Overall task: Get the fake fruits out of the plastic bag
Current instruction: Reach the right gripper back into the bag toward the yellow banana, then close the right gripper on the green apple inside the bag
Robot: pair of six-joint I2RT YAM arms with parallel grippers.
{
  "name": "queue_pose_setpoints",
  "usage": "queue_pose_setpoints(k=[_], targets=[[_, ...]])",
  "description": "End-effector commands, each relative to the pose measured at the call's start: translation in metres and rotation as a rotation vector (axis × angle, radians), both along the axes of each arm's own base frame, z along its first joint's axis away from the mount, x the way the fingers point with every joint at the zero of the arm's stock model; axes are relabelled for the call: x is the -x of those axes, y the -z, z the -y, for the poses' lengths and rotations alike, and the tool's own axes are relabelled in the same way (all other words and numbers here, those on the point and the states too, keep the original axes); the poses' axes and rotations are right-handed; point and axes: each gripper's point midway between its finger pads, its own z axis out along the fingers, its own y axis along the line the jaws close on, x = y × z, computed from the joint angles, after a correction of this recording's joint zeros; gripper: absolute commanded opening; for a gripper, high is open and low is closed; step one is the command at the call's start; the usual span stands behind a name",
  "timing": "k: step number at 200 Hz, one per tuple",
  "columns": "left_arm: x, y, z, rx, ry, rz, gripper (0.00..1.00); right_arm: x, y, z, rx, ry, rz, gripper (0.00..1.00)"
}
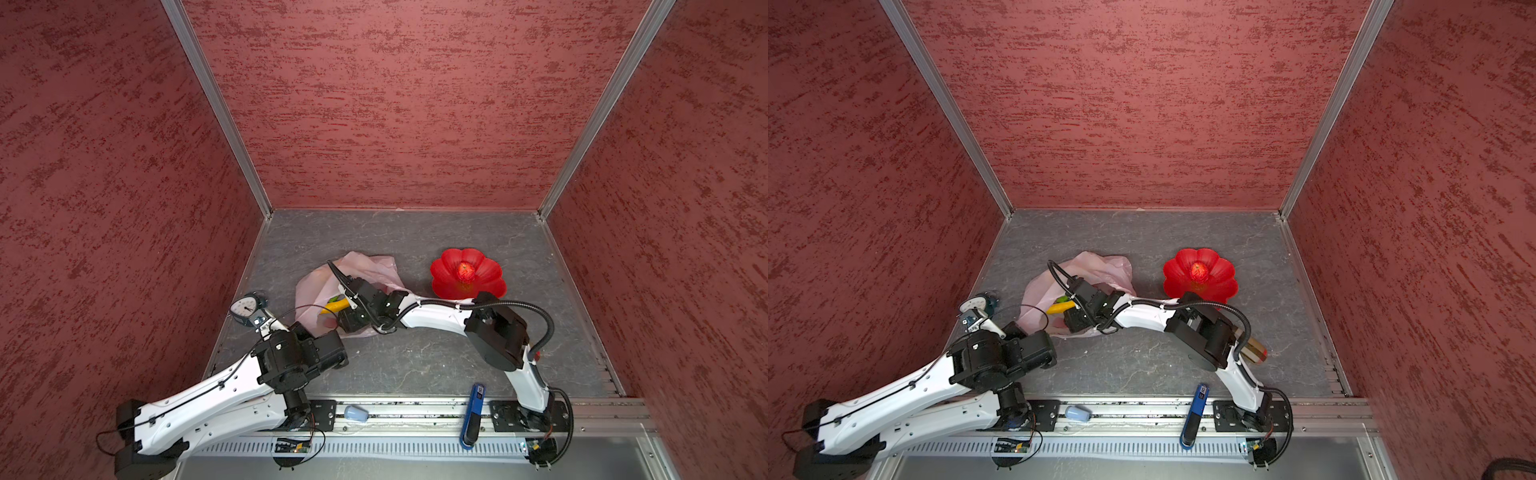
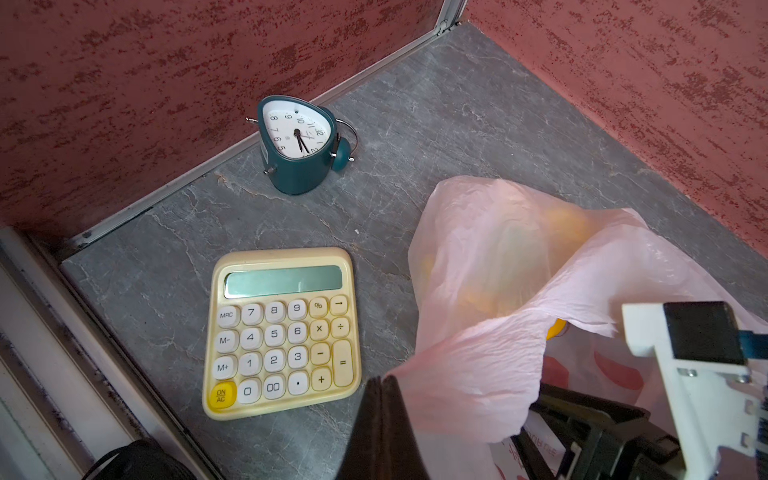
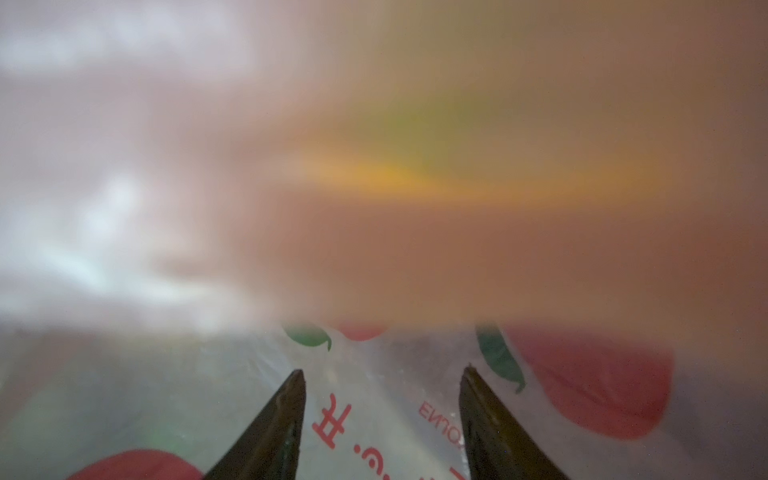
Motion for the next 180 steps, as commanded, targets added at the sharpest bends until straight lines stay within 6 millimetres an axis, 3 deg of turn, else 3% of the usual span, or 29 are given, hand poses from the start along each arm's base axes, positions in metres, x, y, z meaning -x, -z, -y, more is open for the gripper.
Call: queue_pose_setpoints(k=[1,71,139,180], targets=[[0.002,0.002,-0.001,-0.014,0.011,-0.006,0.01,-0.037,-0.025,-0.012,-0.081,0.077,0.086,0.68],[-0.006,0.003,0.022,0.03,0.112,0.066,0.01,-0.064,-0.007,-0.032,-0.087,0.108,0.063,0.81],[-0.008,0.005,0.032,0.057,0.167,0.104,0.01,-0.068,-0.018,-0.046,-0.174,0.102,0.068,0.84],[-0.009,0.002,0.036,0.065,0.194,0.127,0.02,-0.07,-0.012,-0.051,-0.184,0.103,0.061,0.85]])
